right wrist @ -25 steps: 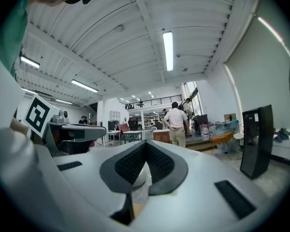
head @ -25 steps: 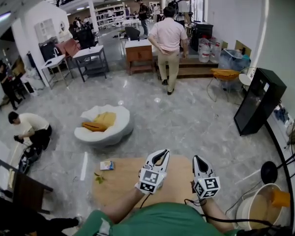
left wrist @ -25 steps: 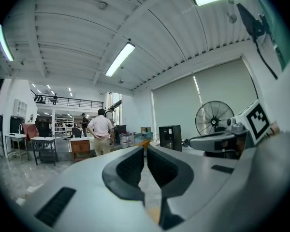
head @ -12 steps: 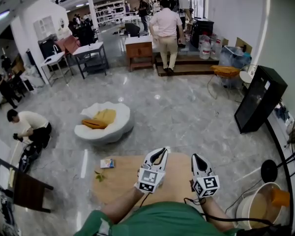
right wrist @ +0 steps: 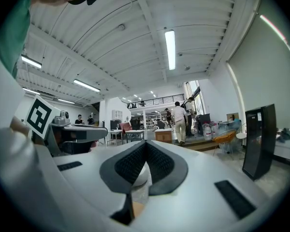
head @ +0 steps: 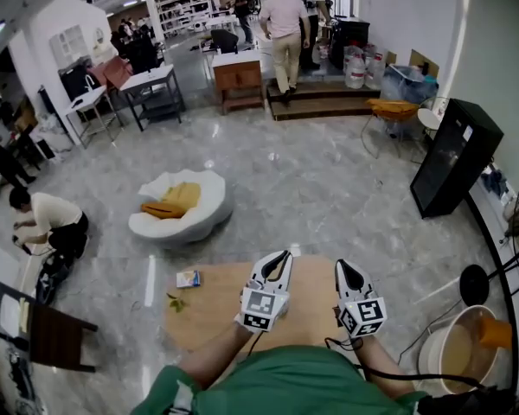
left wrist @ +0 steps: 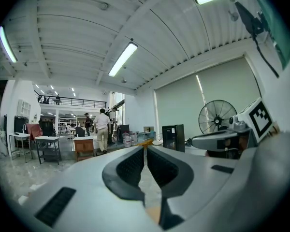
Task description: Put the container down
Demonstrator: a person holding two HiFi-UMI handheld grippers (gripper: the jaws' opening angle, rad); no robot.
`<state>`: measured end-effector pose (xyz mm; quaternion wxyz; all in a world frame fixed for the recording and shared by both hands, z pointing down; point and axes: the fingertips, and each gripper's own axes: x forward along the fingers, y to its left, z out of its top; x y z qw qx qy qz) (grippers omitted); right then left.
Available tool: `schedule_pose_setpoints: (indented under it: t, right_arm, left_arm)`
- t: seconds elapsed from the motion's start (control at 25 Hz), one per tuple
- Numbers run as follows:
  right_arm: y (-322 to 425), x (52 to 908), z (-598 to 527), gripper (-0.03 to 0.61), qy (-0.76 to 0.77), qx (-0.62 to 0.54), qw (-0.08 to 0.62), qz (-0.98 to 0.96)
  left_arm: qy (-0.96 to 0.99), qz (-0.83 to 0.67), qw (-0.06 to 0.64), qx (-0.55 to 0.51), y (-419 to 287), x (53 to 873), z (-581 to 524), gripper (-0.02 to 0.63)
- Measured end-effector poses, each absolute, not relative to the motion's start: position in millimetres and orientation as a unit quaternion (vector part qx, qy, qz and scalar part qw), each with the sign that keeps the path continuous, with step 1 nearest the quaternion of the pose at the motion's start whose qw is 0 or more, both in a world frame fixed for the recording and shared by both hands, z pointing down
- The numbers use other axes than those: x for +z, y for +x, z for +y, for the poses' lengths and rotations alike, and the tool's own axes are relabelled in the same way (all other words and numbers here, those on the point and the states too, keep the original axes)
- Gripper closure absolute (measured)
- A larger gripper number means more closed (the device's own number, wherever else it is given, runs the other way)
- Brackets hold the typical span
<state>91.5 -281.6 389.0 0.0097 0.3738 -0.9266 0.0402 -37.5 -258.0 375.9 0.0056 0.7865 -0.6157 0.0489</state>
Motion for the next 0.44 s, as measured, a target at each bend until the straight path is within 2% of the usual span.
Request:
schedule_pose_setpoints:
  t: [0.44]
  right_arm:
    - [104, 393, -288, 0.565, 0.374, 0.039, 0.009, -0.927]
  left_arm:
    - [0.787, -0.614, 0.007, 0.06, -26, 384, -264, 0.578]
